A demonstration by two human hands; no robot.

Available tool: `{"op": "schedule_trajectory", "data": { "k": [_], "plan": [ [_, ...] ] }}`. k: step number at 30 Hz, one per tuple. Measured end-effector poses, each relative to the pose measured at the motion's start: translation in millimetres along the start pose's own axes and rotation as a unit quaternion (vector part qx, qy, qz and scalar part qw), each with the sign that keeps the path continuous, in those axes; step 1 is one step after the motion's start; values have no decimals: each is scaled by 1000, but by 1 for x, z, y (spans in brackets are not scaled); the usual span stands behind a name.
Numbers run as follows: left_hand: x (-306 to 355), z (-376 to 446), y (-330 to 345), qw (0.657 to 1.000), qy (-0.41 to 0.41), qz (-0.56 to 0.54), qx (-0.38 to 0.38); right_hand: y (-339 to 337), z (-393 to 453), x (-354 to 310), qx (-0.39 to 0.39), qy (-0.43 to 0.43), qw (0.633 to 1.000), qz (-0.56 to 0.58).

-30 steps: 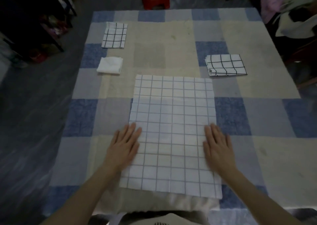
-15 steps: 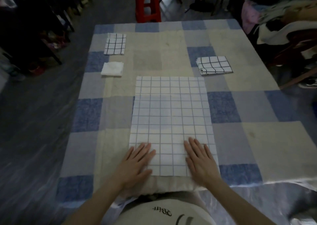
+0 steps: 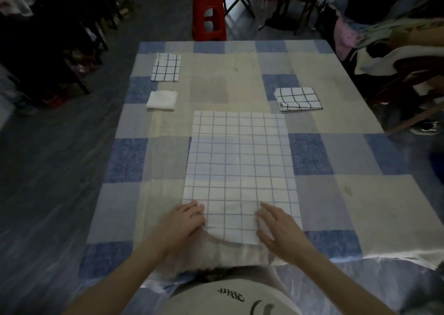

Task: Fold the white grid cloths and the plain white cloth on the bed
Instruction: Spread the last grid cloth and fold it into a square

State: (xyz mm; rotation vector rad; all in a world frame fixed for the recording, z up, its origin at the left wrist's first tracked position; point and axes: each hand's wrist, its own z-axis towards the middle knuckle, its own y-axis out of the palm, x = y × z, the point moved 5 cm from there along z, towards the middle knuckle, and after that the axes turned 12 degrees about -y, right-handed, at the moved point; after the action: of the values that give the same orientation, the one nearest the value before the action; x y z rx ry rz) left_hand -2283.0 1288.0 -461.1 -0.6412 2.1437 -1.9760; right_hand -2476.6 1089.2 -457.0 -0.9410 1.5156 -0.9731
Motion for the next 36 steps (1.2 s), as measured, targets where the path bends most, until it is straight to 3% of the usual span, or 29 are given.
{"op": "schedule_trajectory", "data": {
  "k": [7,13,17,21,23,27,30,33,36],
  "plan": [
    [-1,18,-29,970,-153,-176,-72,0,4,-17,-32,-8,999,-40],
    [2,20,-28,957,-168,-153,-181,-19,0,15,-51,24,998,19],
    [22,16,-31,977,-123,-1,-172,-27,4,15,-58,0,998,26],
    [19,26,-29,978,-130,3,-163,-39,9,18,-79,19,996,34],
    [13,29,-32,967,-132,-11,-216,-42,6,22,-117,35,990,66],
    [13,24,-32,928,-109,-65,-351,-44,-9,24,-283,51,947,146],
    [2,22,-30,905,-121,-99,-395,-53,-19,44,-343,99,919,169],
    [-15,41,-42,915,-137,-168,-340,-66,-16,78,-325,147,917,177],
    [-33,68,-56,914,-215,-263,-220,-83,3,111,-200,191,944,181]
  ]
}}
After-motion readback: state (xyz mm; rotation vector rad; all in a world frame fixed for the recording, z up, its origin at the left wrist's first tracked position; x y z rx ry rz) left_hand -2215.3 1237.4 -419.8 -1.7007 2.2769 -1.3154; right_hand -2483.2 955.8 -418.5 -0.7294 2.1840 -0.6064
